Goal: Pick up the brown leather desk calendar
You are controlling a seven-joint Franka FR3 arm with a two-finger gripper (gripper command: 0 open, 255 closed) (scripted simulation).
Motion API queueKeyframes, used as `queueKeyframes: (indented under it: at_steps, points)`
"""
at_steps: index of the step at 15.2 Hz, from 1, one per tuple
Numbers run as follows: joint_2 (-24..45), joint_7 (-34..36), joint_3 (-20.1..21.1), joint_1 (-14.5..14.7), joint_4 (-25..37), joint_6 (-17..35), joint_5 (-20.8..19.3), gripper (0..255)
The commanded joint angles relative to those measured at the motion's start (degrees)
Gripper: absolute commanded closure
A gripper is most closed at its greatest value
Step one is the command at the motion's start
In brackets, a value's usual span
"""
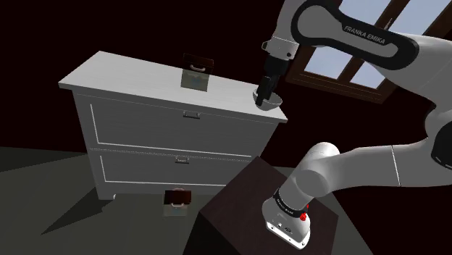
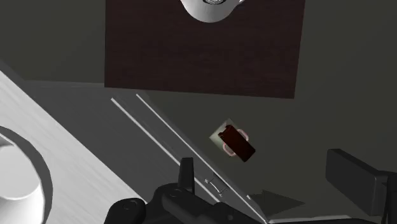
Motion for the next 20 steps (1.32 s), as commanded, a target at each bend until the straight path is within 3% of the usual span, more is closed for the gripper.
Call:
queueKeyframes:
  at_steps: [1,10,20]
  points:
    - [0.0,0.0,0.0,0.0,0.0,0.0,0.0,0]
    - [15.6,-17.4,-5.8,2.2,10.3,9.0,-7.0,0]
    - [34.3,-35.3,-9.5,4.5,27.8,15.4,-8.8,0]
